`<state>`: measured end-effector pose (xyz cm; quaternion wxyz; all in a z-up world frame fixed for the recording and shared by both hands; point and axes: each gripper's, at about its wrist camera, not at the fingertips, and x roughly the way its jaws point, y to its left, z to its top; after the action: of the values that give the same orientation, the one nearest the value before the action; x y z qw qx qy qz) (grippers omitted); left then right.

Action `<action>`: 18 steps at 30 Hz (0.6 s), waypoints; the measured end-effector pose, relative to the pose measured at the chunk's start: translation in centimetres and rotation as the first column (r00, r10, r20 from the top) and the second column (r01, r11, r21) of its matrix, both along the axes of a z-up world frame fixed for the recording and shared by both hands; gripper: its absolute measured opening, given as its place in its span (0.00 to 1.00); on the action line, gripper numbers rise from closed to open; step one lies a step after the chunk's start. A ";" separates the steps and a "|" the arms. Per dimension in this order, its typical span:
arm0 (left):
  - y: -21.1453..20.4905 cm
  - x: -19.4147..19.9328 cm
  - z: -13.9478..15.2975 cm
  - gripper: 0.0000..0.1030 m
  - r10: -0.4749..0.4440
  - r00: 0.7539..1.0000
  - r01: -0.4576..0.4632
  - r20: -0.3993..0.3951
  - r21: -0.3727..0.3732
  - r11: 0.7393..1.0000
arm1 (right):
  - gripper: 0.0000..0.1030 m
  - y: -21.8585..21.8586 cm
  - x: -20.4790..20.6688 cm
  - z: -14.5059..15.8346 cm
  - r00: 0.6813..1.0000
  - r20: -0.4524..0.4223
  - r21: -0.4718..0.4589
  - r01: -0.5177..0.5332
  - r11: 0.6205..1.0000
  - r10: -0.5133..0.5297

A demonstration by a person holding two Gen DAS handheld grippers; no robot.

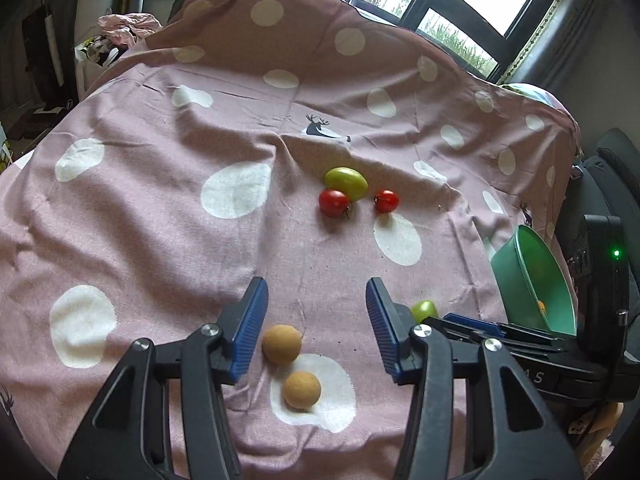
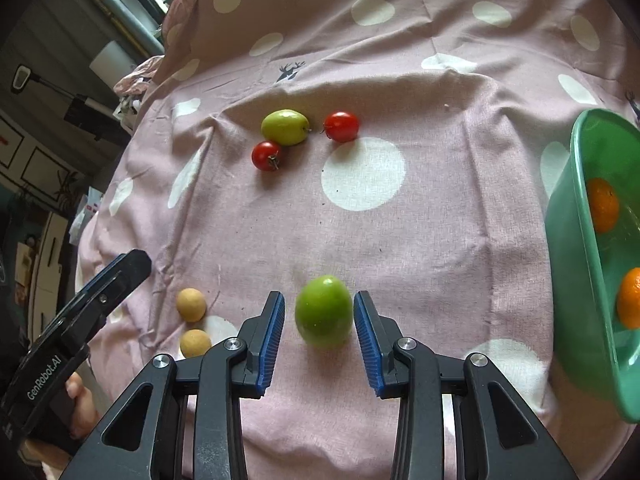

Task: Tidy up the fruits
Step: 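Close the right gripper around the green plum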

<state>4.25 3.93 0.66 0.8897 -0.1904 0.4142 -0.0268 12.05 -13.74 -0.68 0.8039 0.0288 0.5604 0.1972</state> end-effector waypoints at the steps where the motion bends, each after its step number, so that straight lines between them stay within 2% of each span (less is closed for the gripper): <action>1: -0.2 0.1 -0.1 0.47 -0.006 1.000 0.006 -0.005 -0.004 1.000 | 0.37 -0.1 -0.1 -0.1 1.000 -0.006 0.003 -0.011 1.000 0.011; 5: -0.9 0.4 -0.3 0.46 -0.029 1.000 0.029 -0.013 0.006 1.000 | 0.37 -0.7 -0.1 0.1 1.000 0.004 0.030 0.004 1.000 -0.004; 12: -1.7 1.6 -1.0 0.34 -0.077 0.997 0.075 -0.032 -0.056 0.996 | 0.38 -2.8 0.5 1.9 0.994 0.073 0.213 0.069 0.975 -0.086; 13: -2.0 1.7 -1.2 0.31 -0.089 0.995 0.086 -0.038 -0.067 0.994 | 0.38 -3.0 0.7 1.8 0.993 0.070 0.228 0.081 0.970 -0.099; 18: -4.1 2.1 -1.7 0.30 -0.169 0.985 0.166 -0.043 -0.064 0.984 | 0.38 -2.8 1.4 0.5 0.994 0.019 0.233 0.104 0.967 -0.111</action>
<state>6.32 -0.17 -1.02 0.8678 -0.1821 0.4491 -0.1094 13.45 -16.52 -0.22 0.8133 0.1496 0.5183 0.2179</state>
